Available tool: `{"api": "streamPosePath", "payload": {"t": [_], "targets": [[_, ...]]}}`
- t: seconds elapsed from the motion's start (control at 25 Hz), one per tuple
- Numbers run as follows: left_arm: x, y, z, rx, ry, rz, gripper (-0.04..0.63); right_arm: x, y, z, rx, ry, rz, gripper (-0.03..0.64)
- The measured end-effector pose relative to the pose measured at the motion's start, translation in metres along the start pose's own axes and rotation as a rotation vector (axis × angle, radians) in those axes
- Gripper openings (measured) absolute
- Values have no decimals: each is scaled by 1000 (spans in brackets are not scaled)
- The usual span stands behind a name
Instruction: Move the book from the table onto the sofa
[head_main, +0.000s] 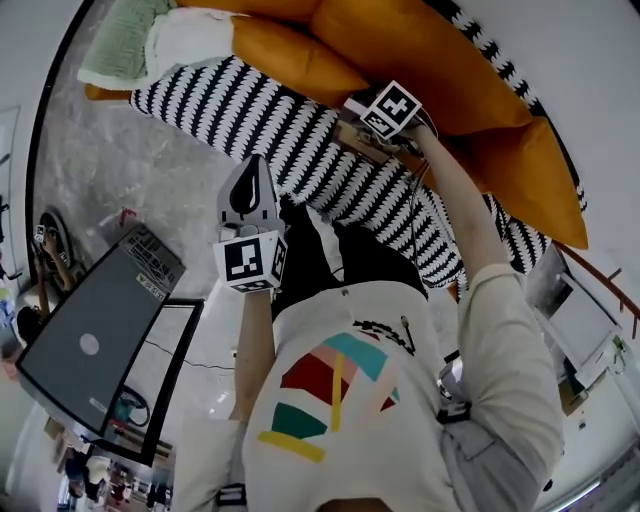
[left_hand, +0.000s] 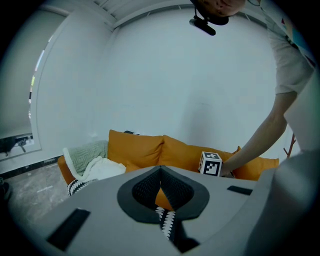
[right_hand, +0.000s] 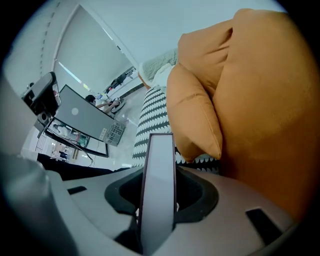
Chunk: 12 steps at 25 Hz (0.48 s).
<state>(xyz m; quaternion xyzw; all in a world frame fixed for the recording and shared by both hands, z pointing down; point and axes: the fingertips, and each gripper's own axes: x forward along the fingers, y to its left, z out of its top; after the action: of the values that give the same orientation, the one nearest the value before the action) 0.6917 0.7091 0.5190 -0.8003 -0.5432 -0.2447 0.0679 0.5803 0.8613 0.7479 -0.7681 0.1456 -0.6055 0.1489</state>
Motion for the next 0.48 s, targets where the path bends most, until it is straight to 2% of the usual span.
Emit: {"api": "streamPosePath", "payload": {"t": [0.24,0.48], "targets": [[5,-16,7,10,-2,-34,6,-3,-16,-3,51,-17,-44,155],[5,-14,14,21,-20,-41,6,-7,-30,-8,26,-31,-128,158]]}}
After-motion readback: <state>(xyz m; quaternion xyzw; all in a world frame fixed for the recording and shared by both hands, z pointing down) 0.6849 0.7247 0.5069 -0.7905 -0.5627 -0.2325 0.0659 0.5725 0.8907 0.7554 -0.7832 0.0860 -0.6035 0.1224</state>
